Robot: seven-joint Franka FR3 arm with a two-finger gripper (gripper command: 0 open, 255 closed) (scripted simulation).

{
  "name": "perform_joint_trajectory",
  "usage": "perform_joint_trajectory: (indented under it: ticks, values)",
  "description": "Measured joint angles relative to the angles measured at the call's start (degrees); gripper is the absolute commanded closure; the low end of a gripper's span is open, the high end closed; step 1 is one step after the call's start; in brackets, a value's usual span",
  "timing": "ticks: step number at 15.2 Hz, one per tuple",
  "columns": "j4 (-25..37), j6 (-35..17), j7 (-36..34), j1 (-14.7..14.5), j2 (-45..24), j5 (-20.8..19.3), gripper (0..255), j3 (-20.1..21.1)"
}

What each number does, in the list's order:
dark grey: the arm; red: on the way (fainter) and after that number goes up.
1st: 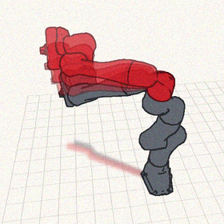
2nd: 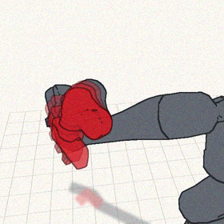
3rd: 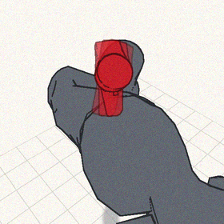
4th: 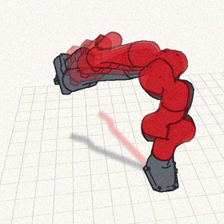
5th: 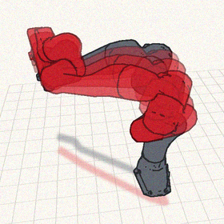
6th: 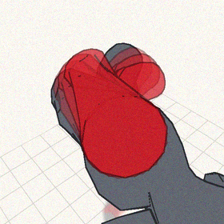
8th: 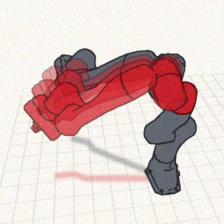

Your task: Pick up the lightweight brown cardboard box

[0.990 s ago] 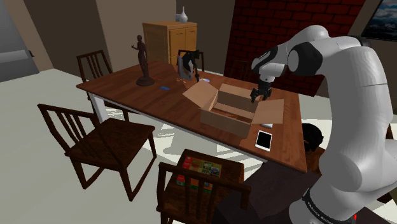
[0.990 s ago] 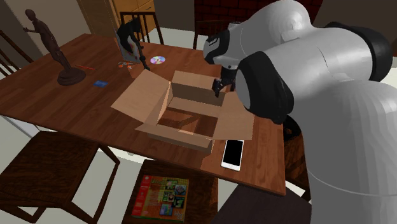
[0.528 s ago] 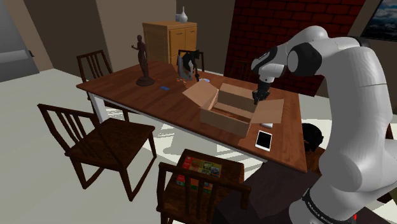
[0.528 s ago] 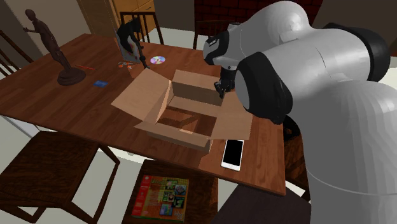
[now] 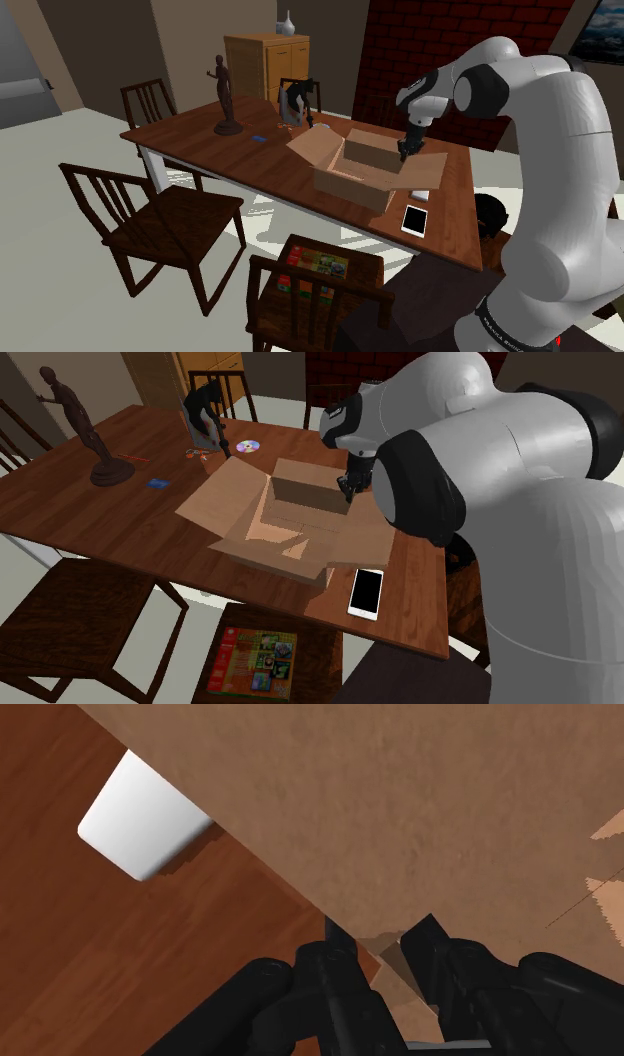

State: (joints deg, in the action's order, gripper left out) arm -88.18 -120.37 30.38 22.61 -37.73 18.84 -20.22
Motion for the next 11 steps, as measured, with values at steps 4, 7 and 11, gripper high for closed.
perform_joint_trajectory:
  ticks: [4,7,11]
  values:
    - [0.81,2.16,-0.45,-0.14,1.41,-0.64,255,-0.42]
    - [1.28,3.65,-0.77,-0.27,2.48,-1.08,255,-0.70]
    - [2.43,6.11,-1.33,-0.44,3.89,-1.72,255,-1.07]
